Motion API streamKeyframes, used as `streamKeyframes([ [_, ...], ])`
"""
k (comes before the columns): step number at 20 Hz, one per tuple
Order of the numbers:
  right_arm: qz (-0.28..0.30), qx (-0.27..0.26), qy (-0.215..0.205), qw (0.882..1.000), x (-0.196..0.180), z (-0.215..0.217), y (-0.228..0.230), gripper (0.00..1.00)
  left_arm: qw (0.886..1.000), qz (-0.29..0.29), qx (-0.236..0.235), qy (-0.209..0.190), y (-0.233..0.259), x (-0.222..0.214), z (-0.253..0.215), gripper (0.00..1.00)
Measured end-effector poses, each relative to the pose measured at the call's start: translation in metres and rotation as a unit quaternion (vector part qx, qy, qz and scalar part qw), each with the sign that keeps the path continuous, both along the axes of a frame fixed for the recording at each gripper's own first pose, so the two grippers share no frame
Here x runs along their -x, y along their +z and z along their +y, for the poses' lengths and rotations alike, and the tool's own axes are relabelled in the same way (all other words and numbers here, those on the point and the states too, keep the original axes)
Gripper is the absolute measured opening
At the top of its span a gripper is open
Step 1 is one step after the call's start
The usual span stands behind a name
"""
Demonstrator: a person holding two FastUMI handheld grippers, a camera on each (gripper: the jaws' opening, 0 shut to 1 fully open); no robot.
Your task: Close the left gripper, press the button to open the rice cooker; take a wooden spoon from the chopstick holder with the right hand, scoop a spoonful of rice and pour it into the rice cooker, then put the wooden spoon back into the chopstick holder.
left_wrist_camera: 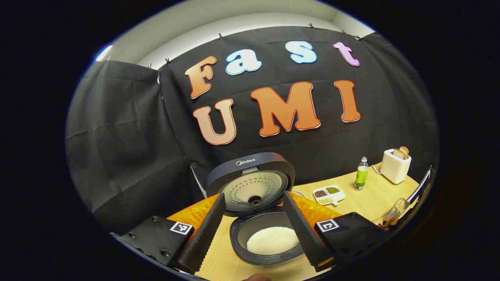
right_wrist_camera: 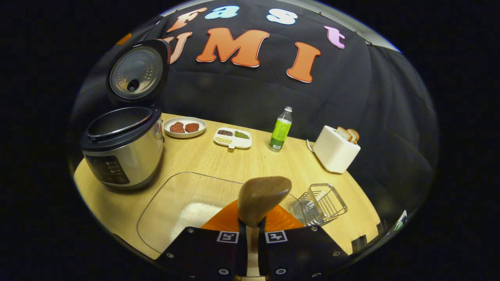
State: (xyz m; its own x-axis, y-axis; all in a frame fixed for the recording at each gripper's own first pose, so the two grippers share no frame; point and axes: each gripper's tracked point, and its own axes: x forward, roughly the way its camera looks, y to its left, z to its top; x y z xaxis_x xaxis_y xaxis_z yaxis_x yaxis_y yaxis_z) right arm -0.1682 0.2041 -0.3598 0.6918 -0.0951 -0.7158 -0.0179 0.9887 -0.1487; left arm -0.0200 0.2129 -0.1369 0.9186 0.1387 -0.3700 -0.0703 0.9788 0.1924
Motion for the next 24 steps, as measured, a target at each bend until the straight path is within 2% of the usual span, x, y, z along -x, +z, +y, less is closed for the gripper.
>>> streamKeyframes([
  [3, -0.006, -0.034, -0.001, 0.999, 0.001, 0.014, 0.003, 0.10, 1.000, 0.006, -0.007, -0.001, -0.009, -0.003, -0.003, 0.92],
  [5, 0.001, -0.078, -0.010, 0.997, 0.001, 0.027, 0.004, 0.10, 1.000, 0.010, -0.007, 0.001, -0.012, -0.003, 0.000, 1.00],
  [6, 0.005, -0.093, -0.010, 0.996, 0.001, 0.033, 0.004, 0.10, 1.000, 0.012, -0.004, 0.002, -0.012, -0.004, 0.000, 0.92],
  [7, 0.006, -0.094, -0.010, 0.996, 0.001, 0.034, 0.004, 0.10, 1.000, 0.014, -0.003, 0.003, -0.014, -0.004, 0.001, 0.92],
  [8, 0.011, -0.113, -0.010, 0.993, 0.002, 0.040, 0.005, 0.10, 1.000, 0.015, -0.003, 0.005, -0.014, -0.004, 0.003, 0.99],
  [10, 0.020, -0.160, -0.023, 0.987, 0.005, 0.052, 0.004, 0.10, 1.000, 0.016, -0.006, 0.008, -0.014, -0.003, 0.006, 0.99],
  [14, 0.024, -0.199, -0.038, 0.979, 0.004, 0.061, 0.004, 0.10, 1.000, 0.018, -0.017, 0.014, -0.013, 0.000, 0.013, 0.99],
  [15, 0.028, -0.214, -0.047, 0.975, 0.005, 0.062, 0.003, 0.10, 1.000, 0.020, -0.019, 0.014, -0.013, 0.001, 0.015, 0.92],
  [17, 0.039, -0.243, -0.069, 0.967, 0.007, 0.063, 0.001, 0.10, 0.999, 0.026, -0.022, 0.015, -0.016, 0.001, 0.016, 0.92],
  [18, 0.043, -0.252, -0.080, 0.964, 0.006, 0.059, -0.001, 0.10, 0.999, 0.029, -0.021, 0.015, -0.018, 0.002, 0.016, 0.99],
  [19, 0.050, -0.261, -0.092, 0.960, 0.007, 0.057, -0.004, 0.10, 0.999, 0.032, -0.021, 0.015, -0.019, 0.002, 0.015, 0.99],
  [20, 0.055, -0.272, -0.104, 0.955, 0.007, 0.055, -0.006, 0.10, 0.999, 0.033, -0.020, 0.013, -0.021, 0.002, 0.014, 0.92],
  [21, 0.060, -0.282, -0.115, 0.950, 0.007, 0.054, -0.007, 0.10, 0.999, 0.034, -0.019, 0.011, -0.021, 0.000, 0.011, 0.92],
  [22, 0.064, -0.295, -0.127, 0.945, 0.008, 0.053, -0.007, 0.10, 0.999, 0.035, -0.020, 0.009, -0.022, -0.001, 0.008, 1.00],
  [23, 0.069, -0.307, -0.136, 0.939, 0.007, 0.052, -0.009, 0.10, 0.999, 0.034, -0.021, 0.006, -0.022, -0.003, 0.005, 0.99],
  [24, 0.075, -0.326, -0.148, 0.931, 0.007, 0.052, -0.010, 0.10, 0.999, 0.035, -0.021, 0.003, -0.022, -0.004, 0.003, 0.92],
])
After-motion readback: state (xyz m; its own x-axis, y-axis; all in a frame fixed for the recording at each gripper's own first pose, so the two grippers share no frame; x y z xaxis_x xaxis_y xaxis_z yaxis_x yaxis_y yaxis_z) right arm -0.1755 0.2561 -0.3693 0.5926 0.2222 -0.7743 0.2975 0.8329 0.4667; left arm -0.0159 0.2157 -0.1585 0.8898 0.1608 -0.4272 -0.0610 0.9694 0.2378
